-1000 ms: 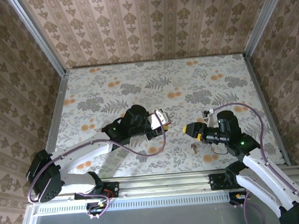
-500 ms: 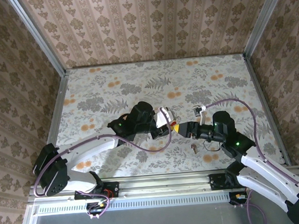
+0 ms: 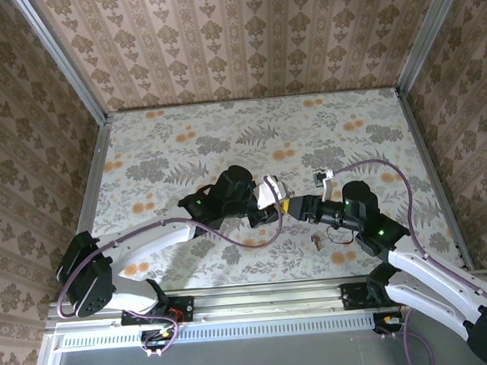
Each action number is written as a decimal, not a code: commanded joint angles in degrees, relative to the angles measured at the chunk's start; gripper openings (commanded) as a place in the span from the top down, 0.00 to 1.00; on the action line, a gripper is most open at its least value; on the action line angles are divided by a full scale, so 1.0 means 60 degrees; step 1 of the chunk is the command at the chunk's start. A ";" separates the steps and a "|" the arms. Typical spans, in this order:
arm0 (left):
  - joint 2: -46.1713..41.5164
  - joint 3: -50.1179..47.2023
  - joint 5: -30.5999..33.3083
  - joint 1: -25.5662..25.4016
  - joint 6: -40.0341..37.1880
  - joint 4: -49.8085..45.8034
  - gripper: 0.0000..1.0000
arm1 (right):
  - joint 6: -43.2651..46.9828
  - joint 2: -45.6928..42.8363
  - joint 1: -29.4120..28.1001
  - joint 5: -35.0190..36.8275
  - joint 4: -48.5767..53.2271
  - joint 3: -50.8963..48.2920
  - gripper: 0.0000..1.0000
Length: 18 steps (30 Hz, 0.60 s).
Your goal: Unlock with the key
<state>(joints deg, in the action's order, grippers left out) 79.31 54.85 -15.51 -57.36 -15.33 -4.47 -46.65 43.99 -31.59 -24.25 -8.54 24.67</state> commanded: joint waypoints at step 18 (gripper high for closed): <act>0.0088 0.0292 0.0144 -0.0165 0.0351 0.0755 0.64 | -0.0079 0.0143 -0.0202 0.1030 0.0445 0.0221 0.93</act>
<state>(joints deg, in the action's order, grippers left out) 81.41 55.70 -14.06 -58.41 -14.87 -4.43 -47.70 46.54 -32.53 -21.34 -10.39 24.56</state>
